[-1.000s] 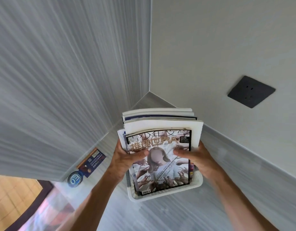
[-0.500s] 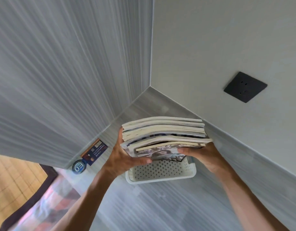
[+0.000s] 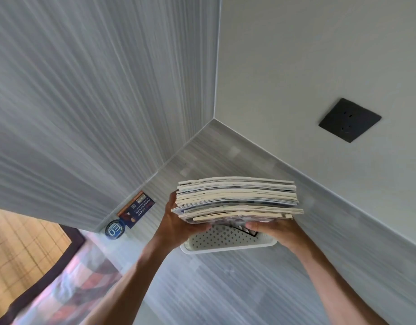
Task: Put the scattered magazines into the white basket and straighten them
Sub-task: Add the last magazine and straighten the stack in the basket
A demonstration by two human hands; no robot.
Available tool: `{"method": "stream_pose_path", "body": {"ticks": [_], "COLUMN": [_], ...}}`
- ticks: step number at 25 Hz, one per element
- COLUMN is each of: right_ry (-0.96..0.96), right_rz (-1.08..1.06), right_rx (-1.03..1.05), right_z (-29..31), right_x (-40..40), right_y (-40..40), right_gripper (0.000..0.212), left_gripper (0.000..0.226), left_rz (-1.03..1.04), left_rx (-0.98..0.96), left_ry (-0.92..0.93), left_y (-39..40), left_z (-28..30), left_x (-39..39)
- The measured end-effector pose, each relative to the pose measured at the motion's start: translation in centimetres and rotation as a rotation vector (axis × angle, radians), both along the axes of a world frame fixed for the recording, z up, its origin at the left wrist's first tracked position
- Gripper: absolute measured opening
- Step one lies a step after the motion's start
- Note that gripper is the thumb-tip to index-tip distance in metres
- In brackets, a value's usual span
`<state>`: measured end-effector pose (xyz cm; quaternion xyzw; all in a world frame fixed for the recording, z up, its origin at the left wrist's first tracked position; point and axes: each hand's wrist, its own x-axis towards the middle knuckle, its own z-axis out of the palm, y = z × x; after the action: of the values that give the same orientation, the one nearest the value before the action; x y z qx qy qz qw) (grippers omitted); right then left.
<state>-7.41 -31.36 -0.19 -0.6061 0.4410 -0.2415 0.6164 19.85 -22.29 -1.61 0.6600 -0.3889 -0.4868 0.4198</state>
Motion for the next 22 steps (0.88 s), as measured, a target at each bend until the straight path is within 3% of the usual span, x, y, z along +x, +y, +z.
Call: {"method": "stream_pose_path", "body": {"ticks": [3,11,17,22], "right_ry": [0.059,0.161,0.171,0.184], "right_rz": [-0.024,-0.056,0.078,0.192], "right_rx": [0.107,0.061,0.046,0.063], "right_z": [-0.5,0.0,1.0,2.0], "right_x": [0.2,1.3,5.3,12.4], "right_y": [0.2,-1.0,-0.5,0.1], "right_gripper": [0.056,0.046,0.05,0.05], "left_gripper": [0.092,0.073,0.087,0.064], "left_rz": [-0.011,0.038,0.221,0.352], "left_rx": [0.03,0.05,0.073,0.086], "left_ry": [0.017,-0.093,-0.205,-0.192], "left_y": [0.3,-0.2,3.9,7.9], "left_z": [-0.7,0.2,0.3,1.3], "left_x": [-0.2,-0.6,1.7,6.1]}}
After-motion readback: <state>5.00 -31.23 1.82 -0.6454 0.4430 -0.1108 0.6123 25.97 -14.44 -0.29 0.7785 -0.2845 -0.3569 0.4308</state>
